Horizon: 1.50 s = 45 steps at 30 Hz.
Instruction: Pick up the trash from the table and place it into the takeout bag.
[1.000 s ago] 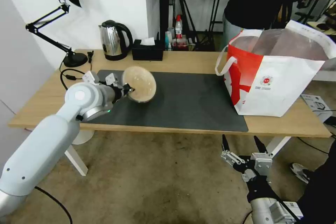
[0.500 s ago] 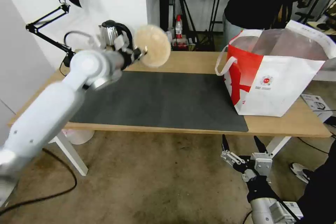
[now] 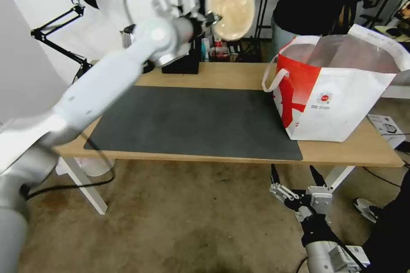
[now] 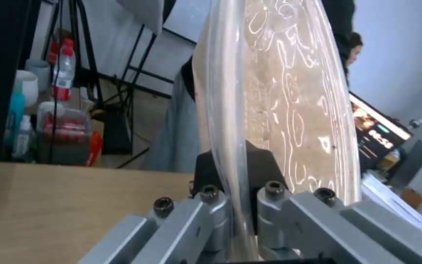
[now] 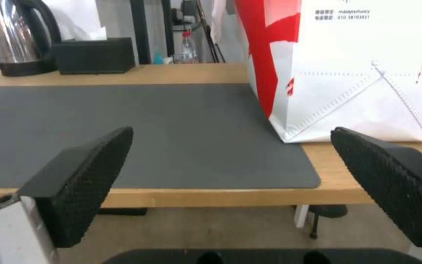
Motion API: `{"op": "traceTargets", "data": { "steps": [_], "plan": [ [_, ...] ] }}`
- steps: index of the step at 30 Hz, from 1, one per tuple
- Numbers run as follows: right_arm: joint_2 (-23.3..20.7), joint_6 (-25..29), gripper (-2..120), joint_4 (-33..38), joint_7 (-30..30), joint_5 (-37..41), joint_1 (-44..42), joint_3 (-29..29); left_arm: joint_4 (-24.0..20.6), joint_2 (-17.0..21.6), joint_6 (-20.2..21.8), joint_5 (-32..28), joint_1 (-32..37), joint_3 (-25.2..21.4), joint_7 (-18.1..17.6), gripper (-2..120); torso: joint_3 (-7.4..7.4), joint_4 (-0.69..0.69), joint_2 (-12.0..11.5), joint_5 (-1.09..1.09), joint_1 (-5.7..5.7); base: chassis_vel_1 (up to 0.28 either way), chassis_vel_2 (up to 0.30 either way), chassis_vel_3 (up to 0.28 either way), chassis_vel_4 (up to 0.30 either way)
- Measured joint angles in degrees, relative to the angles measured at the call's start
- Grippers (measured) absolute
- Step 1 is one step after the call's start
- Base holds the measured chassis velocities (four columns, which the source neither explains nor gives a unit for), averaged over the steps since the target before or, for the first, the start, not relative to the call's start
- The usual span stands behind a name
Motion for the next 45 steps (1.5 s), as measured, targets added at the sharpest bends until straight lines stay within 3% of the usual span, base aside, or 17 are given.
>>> {"op": "traceTargets", "data": {
  "steps": [2, 3, 6, 9, 11, 12, 15, 16, 18, 25, 30, 45],
  "plan": [
    [0.0, 0.0, 100, 0.0, 0.0, 0.0, 0.0, 0.0, 4.5, -2.6, 0.0, 0.0, -1.6, 1.2, 0.7, 0, 0.00, 0.02, 0.0, -0.01, 0.00, 0.000, 0.000, 0.000, 0.000],
    [0.0, 0.0, 100, 0.0, 0.0, 0.0, 0.0, 0.0, 4.5, -2.6, 0.0, 0.0, -1.6, 1.2, 0.7, 0, 0.00, 0.02, 0.0, -0.01, 0.00, 0.000, 0.000, 0.000, 0.000],
    [0.0, 0.0, 100, 0.0, 0.0, 0.0, 0.0, 0.0, 12.7, -7.4, -0.1, 0.5, -4.1, 3.7, 3.2, 0, 0.00, -0.01, 0.0, 0.01, 0.00, 0.000, 0.000, 0.000, 0.000],
    [0.0, 0.0, 100, 0.0, 0.0, 0.0, 0.0, 0.0, 16.2, -9.7, -0.1, 1.0, -5.2, 4.8, 5.5, 0, 0.00, -0.02, 0.0, 0.02, 0.00, 0.000, 0.000, 0.000, 0.000],
    [0.0, 0.0, 100, 0.0, 0.0, 0.0, 0.0, 0.0, 16.2, -9.7, -0.1, 1.0, -5.2, 4.8, 5.5, 0, 0.00, -0.02, 0.0, 0.02, 0.00, 0.000, 0.000, 0.000, 0.000],
    [0.0, 0.0, 100, 0.0, 0.0, 0.0, 0.0, 0.0, 18.7, -11.5, -0.3, 1.2, -5.9, 5.7, 7.9, 0, 0.00, 0.00, 0.0, 0.01, 0.00, 0.000, 0.000, 0.000, 0.000],
    [0.0, 0.0, 100, 0.0, 0.0, 0.0, 0.0, 0.0, 21.8, -14.1, -0.3, 1.3, -6.7, 7.8, 13.8, 0, 0.00, 0.00, 0.0, 0.01, 0.00, 0.000, 0.000, 0.000, 0.000],
    [0.0, 0.0, 100, 0.0, 0.0, 0.0, 0.0, 0.0, 21.8, -14.1, -0.3, 1.3, -6.7, 7.8, 13.8, 0, 0.00, 0.00, 0.0, 0.01, 0.00, 0.000, 0.000, 0.000, 0.000],
    [0.0, 0.0, 100, 0.0, 0.0, 0.0, 0.0, 0.0, 24.0, -15.5, -0.2, 1.2, -7.4, 8.8, 18.7, 0, 0.00, -0.02, 0.0, 0.01, 0.00, 0.000, 0.000, 0.000, 0.000],
    [0.0, 0.0, 100, 0.0, 0.0, 0.0, 0.0, 0.0, 30.0, -19.4, 0.9, 0.9, -9.7, 10.6, 26.3, 0, -0.01, -0.01, 0.0, 0.00, 0.00, 0.000, 0.000, 0.000, 0.000],
    [0.0, 0.0, 100, 0.0, 0.0, 0.0, 0.0, 0.0, 33.0, -21.8, 1.5, 0.9, -10.0, 10.9, 28.8, 0, -0.01, 0.00, 0.0, 0.00, 0.00, 0.000, 0.000, 0.000, 0.000],
    [0.0, 0.0, 100, 0.0, 0.0, 0.0, 0.0, 0.0, 33.7, -23.3, 2.5, 0.5, -8.6, 17.0, 35.2, 0, -0.01, 0.00, 0.0, 0.00, 0.00, 0.000, 0.000, 0.000, 0.000]
  ]
}}
